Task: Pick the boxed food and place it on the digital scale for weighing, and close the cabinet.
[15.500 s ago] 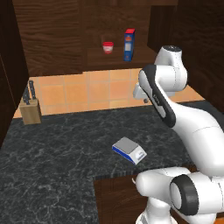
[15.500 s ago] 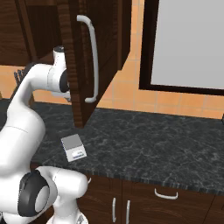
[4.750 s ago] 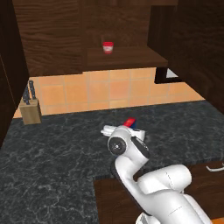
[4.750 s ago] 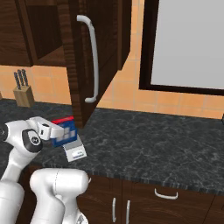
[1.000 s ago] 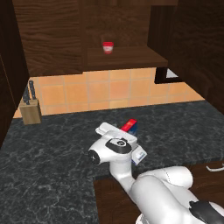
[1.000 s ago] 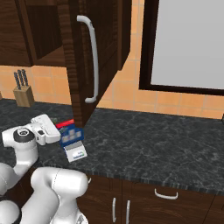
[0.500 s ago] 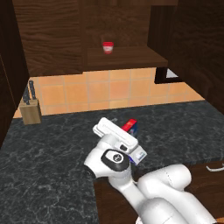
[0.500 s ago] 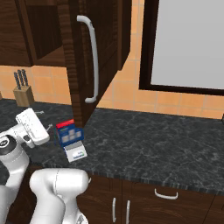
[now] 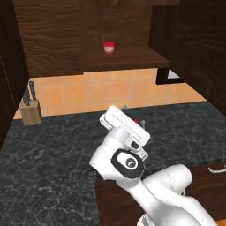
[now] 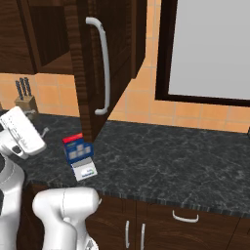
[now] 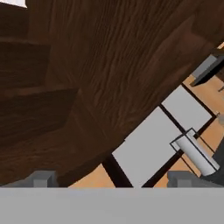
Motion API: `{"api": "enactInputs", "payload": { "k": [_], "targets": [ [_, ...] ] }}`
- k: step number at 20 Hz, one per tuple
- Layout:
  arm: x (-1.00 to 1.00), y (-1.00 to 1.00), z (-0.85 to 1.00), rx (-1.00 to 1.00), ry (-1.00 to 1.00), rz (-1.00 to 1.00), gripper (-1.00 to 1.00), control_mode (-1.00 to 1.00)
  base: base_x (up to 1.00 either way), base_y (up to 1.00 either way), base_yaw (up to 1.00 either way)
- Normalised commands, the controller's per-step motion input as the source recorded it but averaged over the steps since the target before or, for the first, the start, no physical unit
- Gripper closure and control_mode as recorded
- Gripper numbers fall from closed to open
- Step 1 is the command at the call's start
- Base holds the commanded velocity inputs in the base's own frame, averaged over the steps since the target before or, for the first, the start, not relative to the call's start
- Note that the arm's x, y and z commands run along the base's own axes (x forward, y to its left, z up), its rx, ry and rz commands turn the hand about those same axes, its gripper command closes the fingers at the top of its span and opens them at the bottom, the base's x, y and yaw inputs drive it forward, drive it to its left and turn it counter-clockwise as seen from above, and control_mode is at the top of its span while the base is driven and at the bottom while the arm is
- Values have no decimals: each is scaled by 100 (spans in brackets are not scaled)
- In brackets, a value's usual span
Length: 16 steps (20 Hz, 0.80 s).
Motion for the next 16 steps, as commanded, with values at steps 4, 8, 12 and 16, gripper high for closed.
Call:
{"api": "enactInputs", "payload": {
  "k": [4, 8, 12, 16],
  "targets": [
    [-99, 0, 55, 42, 5, 0, -100, -100, 0, 0, 0],
    [-94, -23, 24, 47, 2, 0, -100, -100, 0, 0, 0],
    [-93, -68, 0, 21, -2, 0, -100, -100, 0, 0, 0],
    [-59, -100, -6, 25, -10, 1, -100, -100, 0, 0, 0]
  ]
}}
